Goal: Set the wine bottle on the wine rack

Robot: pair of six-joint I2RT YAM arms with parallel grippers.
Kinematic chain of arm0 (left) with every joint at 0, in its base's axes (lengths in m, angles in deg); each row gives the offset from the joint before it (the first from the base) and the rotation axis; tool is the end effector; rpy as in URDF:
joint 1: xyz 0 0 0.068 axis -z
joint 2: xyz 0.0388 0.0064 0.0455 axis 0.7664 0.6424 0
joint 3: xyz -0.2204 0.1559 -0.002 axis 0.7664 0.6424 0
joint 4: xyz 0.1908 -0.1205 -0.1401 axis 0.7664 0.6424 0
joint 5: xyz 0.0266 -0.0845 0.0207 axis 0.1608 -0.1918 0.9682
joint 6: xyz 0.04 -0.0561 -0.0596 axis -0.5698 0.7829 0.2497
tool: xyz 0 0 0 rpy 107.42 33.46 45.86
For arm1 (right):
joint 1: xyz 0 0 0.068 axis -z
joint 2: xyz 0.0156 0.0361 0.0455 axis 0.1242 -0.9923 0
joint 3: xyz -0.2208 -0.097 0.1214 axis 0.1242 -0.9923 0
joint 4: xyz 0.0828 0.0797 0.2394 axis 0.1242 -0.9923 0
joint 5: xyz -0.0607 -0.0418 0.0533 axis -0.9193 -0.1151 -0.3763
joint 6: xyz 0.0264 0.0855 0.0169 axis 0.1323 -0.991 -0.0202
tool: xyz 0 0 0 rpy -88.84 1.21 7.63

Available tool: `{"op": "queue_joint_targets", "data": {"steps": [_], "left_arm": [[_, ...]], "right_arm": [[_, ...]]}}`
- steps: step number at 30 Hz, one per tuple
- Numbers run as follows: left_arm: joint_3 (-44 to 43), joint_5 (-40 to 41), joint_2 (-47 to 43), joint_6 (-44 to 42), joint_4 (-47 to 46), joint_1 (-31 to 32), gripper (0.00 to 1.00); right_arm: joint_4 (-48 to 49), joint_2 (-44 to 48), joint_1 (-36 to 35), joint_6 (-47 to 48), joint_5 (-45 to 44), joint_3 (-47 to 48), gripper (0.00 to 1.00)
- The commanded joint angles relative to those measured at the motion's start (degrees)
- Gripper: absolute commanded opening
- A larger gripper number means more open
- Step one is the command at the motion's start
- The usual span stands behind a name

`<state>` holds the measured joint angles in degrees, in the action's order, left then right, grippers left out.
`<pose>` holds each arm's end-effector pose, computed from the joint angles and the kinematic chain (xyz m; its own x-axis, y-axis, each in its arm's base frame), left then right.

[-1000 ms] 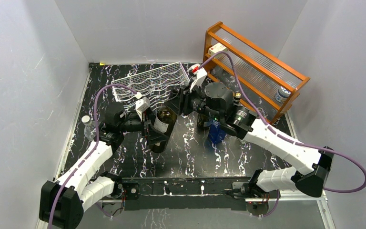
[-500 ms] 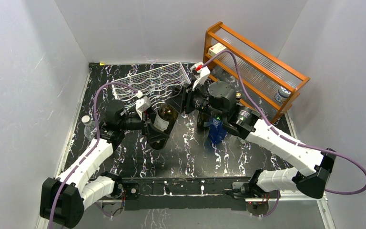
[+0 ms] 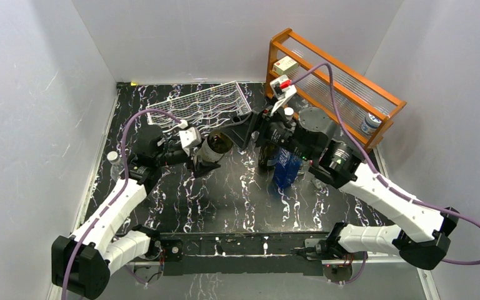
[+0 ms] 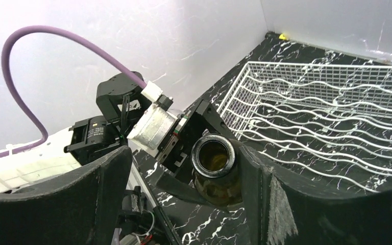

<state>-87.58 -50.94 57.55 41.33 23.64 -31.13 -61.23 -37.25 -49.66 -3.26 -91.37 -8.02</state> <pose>0.2191 -0.1454 0.3019 0.1166 0.1174 -0.9862 0.9540 0.2629 0.1441 0.1670 0.2481 0.4684 -0.3150 0.3349 -0.8880 -0.7491 0.4868 0.4493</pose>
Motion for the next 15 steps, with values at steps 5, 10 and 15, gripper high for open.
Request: {"op": "queue_joint_targets", "data": {"steps": [5, 10, 15], "left_arm": [[-7.4, 12.81, -2.69, -21.49, -3.19, -0.09, 0.0], [-7.79, 19.05, -3.36, -30.14, -3.92, -0.1, 0.0], [-6.93, 20.77, -4.67, -37.65, -7.03, -0.1, 0.0]], "right_arm": [[-4.67, 2.06, -0.24, 4.18, -3.2, 7.46, 0.86], [-12.23, 0.2, -0.25, 5.3, -6.04, 13.02, 0.87], [-19.97, -3.16, -0.25, 7.86, -5.44, 18.66, 0.87]]}}
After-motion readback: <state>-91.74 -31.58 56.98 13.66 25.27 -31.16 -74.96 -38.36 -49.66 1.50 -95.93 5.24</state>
